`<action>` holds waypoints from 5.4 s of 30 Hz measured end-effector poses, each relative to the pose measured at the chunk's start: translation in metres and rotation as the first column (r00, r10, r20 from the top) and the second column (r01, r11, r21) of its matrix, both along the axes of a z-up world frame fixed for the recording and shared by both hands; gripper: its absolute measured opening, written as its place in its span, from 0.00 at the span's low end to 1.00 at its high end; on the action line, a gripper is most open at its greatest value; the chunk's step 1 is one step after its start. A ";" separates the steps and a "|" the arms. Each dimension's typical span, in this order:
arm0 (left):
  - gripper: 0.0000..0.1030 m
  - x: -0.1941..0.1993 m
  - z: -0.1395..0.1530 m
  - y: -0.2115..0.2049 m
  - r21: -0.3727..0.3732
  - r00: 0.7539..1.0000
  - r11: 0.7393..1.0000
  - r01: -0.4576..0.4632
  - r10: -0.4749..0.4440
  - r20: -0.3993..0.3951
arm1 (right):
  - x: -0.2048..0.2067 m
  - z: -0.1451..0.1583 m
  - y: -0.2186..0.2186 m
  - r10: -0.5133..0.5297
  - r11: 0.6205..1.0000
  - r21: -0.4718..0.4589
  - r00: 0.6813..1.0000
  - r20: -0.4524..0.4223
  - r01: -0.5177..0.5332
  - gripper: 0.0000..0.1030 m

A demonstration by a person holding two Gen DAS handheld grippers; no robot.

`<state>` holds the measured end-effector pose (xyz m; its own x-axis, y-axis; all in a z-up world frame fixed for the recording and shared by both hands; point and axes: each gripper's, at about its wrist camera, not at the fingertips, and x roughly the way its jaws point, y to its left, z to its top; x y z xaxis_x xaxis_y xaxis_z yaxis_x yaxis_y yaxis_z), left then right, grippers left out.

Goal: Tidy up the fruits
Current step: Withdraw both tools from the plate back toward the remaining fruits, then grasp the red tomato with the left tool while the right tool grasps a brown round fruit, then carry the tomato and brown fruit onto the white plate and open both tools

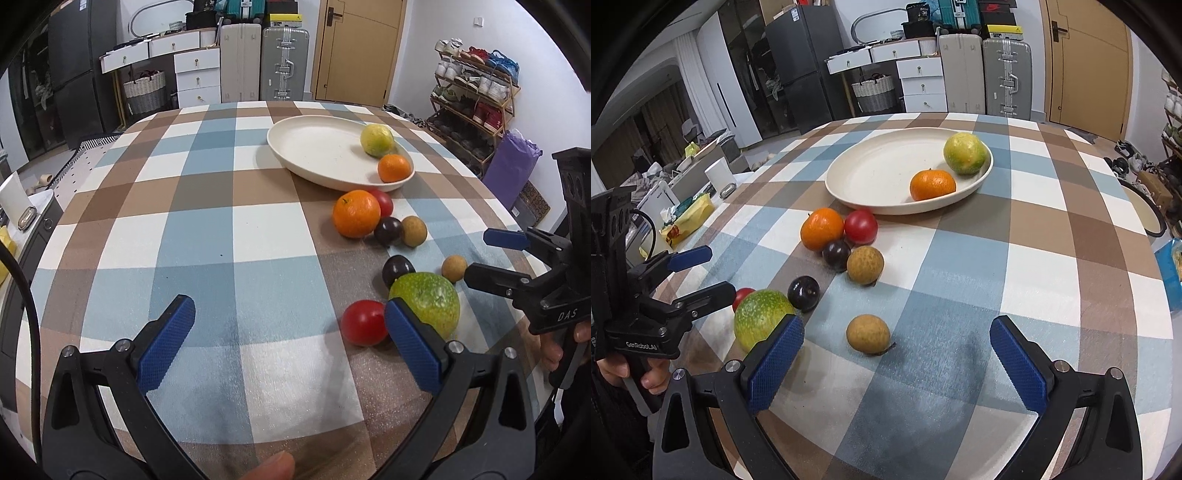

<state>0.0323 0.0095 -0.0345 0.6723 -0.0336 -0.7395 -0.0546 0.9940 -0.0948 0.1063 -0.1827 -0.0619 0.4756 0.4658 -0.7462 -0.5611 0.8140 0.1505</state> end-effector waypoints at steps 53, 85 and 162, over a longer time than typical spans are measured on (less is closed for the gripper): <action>0.27 0.011 -0.015 -0.032 -0.057 0.975 0.975 0.213 -0.216 -0.054 | -0.007 -0.013 0.016 0.100 0.994 -0.037 0.995 -0.017 -0.101 0.30; 0.27 0.029 0.005 -0.009 -0.097 0.989 0.984 0.150 -0.149 0.015 | 0.000 0.010 0.008 0.073 0.993 0.084 0.995 0.070 -0.079 0.27; 0.44 0.149 0.016 -0.001 -0.034 0.995 0.997 0.076 -0.074 0.067 | 0.083 0.022 0.042 0.007 0.994 0.111 0.997 0.074 -0.015 0.40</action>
